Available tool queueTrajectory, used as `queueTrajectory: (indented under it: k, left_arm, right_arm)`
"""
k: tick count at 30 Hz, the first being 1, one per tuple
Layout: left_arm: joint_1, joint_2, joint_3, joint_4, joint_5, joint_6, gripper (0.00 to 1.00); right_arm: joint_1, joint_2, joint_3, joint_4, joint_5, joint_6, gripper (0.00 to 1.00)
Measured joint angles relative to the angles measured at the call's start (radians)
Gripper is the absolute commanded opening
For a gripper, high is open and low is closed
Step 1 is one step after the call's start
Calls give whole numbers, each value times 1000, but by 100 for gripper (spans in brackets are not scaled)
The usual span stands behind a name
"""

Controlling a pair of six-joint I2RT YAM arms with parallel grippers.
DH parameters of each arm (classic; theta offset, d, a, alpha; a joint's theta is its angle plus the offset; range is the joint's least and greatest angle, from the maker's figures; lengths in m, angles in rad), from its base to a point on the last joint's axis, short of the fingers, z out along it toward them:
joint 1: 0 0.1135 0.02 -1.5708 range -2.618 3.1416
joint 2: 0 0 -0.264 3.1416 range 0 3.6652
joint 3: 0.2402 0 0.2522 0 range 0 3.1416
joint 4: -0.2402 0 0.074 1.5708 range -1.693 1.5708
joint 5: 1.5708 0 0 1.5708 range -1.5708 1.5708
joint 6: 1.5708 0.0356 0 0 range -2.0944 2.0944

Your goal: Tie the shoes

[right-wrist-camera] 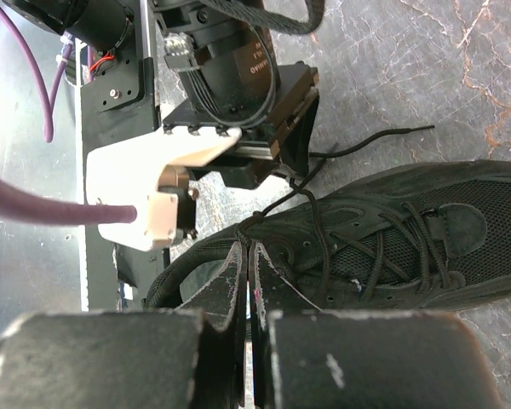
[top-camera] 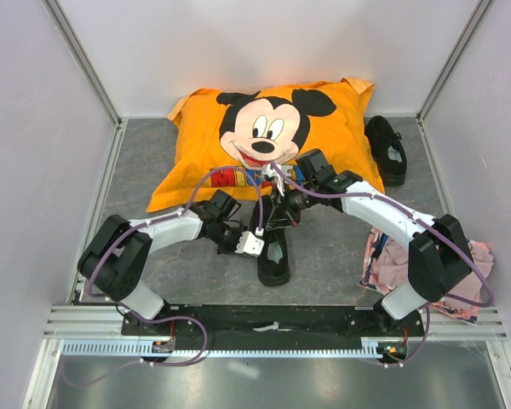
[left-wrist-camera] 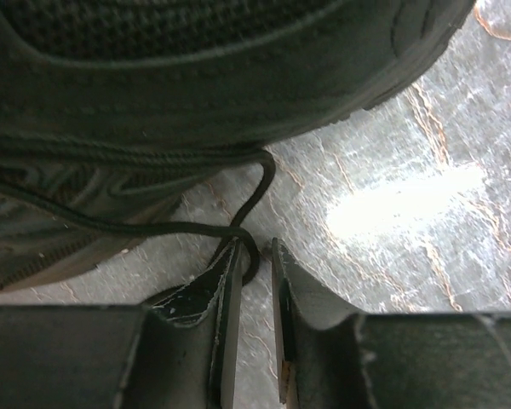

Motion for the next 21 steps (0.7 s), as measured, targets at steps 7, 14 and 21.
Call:
queueTrajectory:
  k: [7, 14, 21]
  left_arm:
    - [-9, 31, 34, 0, -6, -1, 28]
    - [-8, 31, 35, 5, -4, -16, 33]
    - [-7, 12, 41, -19, 3, -51, 2]
  right_arm:
    - [-1, 0, 0, 0, 0, 0, 0]
    - [-6, 0, 0, 0, 0, 0, 0]
    - [-9, 0, -1, 0, 0, 0, 0]
